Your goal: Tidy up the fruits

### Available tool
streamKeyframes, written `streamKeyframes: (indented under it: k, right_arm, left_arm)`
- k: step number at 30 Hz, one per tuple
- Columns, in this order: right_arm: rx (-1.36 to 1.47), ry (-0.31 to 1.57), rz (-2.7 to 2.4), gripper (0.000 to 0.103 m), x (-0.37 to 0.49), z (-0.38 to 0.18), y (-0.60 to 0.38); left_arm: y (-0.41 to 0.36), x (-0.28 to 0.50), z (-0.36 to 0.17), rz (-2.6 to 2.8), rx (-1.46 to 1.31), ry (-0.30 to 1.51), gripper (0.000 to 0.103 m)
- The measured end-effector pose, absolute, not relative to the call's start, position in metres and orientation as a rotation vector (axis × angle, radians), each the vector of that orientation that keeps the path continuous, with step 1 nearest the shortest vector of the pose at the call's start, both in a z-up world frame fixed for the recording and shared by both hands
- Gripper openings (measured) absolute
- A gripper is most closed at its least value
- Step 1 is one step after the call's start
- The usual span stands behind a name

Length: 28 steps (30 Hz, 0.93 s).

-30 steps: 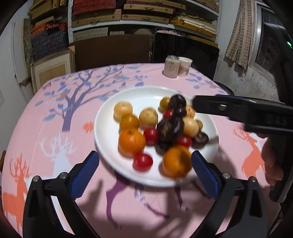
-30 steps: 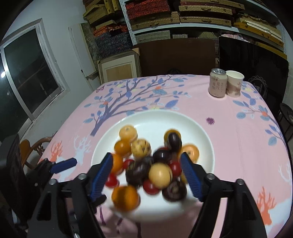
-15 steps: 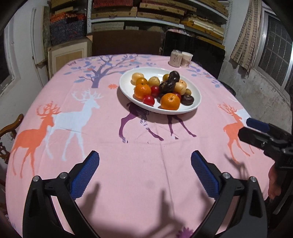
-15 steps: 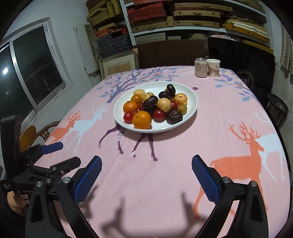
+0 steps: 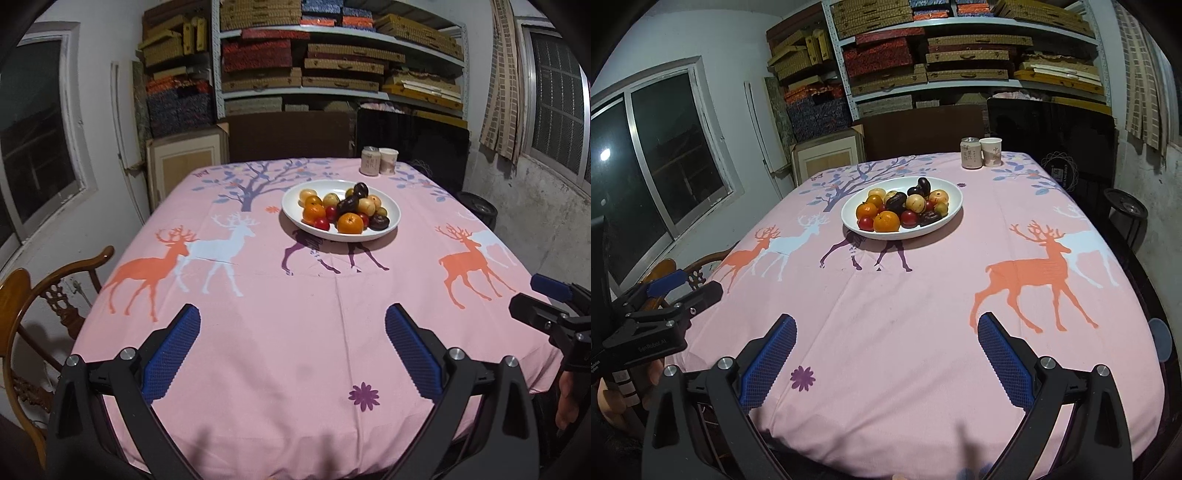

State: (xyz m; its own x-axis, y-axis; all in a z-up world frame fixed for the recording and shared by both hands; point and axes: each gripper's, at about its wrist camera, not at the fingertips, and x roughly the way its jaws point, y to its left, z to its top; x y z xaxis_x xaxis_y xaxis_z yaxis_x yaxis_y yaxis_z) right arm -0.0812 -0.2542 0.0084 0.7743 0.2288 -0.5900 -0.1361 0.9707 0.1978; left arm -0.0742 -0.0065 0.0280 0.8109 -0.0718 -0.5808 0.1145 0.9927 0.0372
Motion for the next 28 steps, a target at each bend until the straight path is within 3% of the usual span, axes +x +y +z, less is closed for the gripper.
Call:
streamKeyframes:
  k: [11, 28]
  right_arm:
    - [0.113, 0.587, 0.224, 0.099, -0.125, 0.020, -0.244]
    - [0.123, 0.588, 0.226, 0.099, -0.133, 0.018, -0.245]
  left_arm:
    - [-0.014, -0.123, 0.048, -0.079, 0.123, 0.538, 0.098]
    - [-0.022, -0.125, 0.045, -0.079, 0.156, 0.513, 0.098]
